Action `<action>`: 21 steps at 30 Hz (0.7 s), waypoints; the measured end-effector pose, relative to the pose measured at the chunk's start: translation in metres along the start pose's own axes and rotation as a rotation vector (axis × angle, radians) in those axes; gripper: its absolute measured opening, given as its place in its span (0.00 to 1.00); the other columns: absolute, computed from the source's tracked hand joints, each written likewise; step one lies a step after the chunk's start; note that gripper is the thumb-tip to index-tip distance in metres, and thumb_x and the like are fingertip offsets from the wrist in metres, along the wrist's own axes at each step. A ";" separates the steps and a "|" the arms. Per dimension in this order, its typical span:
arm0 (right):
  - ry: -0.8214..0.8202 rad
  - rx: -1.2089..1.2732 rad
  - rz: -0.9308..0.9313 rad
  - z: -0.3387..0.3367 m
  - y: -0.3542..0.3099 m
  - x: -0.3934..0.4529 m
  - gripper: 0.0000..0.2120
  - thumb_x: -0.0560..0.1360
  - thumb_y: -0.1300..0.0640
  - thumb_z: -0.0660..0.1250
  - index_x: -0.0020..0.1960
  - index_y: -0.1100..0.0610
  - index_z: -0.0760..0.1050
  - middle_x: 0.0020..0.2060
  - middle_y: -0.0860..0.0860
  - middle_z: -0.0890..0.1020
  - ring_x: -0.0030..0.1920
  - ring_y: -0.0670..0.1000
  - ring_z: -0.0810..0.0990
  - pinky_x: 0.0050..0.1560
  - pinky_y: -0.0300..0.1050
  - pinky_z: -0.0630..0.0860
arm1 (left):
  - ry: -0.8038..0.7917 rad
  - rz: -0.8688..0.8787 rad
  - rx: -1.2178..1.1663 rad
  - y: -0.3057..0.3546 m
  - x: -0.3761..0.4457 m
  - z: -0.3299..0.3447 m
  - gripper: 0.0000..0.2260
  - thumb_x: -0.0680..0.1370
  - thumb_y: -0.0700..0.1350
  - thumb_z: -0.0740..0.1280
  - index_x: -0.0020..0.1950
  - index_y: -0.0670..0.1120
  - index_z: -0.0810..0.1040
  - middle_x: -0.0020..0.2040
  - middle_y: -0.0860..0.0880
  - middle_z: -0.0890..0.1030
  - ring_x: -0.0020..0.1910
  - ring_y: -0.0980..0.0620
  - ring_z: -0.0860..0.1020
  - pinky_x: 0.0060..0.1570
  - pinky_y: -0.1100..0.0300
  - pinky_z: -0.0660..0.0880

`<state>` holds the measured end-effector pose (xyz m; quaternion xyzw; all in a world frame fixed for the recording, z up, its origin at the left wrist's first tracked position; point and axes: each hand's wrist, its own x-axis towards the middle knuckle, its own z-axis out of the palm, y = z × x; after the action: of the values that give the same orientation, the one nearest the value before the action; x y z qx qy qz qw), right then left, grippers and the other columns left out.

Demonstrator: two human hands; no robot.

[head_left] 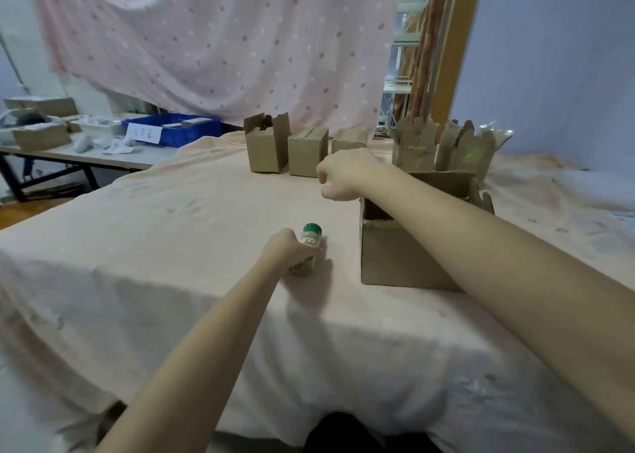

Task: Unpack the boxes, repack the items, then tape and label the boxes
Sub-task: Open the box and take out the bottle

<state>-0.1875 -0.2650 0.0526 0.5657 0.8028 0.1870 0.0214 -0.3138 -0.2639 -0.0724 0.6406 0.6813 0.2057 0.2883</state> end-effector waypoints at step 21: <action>0.206 0.385 0.525 0.014 0.141 -0.162 0.16 0.78 0.60 0.57 0.63 0.54 0.75 0.56 0.51 0.80 0.54 0.56 0.77 0.55 0.52 0.75 | -0.065 0.567 0.060 0.030 -0.015 0.021 0.38 0.69 0.55 0.75 0.75 0.49 0.62 0.73 0.49 0.61 0.71 0.50 0.61 0.69 0.52 0.64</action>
<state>0.0009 -0.3689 0.0567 0.7248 0.6485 0.0872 -0.2158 -0.2772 -0.2776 -0.0672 0.8200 0.4714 0.2372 0.2218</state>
